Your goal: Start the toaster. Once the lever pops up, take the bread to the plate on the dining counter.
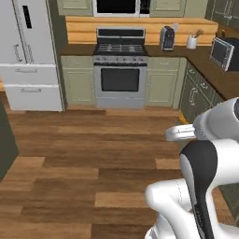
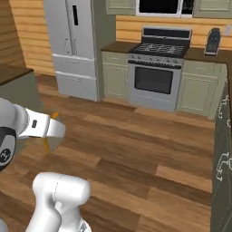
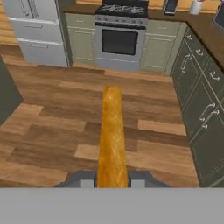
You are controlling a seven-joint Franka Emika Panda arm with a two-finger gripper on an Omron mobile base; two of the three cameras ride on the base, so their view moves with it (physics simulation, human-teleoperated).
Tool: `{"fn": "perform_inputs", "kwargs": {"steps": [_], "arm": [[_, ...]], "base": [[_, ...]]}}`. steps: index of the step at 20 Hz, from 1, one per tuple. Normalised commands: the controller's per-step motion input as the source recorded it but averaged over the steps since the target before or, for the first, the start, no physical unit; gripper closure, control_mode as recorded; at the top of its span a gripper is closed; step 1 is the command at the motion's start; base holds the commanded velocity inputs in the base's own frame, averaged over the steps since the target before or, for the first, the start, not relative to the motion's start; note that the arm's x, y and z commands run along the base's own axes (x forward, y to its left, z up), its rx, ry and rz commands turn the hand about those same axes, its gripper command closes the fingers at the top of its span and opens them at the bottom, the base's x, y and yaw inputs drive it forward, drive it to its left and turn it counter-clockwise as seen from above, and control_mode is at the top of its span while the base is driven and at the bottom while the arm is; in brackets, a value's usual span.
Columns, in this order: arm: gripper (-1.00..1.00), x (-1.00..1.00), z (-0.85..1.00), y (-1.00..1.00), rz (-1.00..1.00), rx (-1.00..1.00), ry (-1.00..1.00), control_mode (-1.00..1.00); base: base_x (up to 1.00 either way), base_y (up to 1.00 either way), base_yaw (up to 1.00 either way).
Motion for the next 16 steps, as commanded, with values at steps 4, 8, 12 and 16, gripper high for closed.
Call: {"fn": "perform_inputs", "kwargs": {"steps": [4, 8, 12, 16], "arm": [[1.0, 0.0, 0.0, 0.0, 0.0, 0.0, 0.0, 1.0], [1.0, 0.0, 0.0, 0.0, 0.0, 0.0, 0.0, 1.0], [1.0, 0.0, 0.0, 0.0, 0.0, 0.0, 0.0, 1.0], [1.0, 0.0, 0.0, 0.0, 0.0, 0.0, 0.0, 1.0]], "base": [[0.24, 0.0, 0.92], [0.31, 0.0, 0.92], [0.72, 0.0, 0.82], [1.0, -0.01, 0.66]]}}
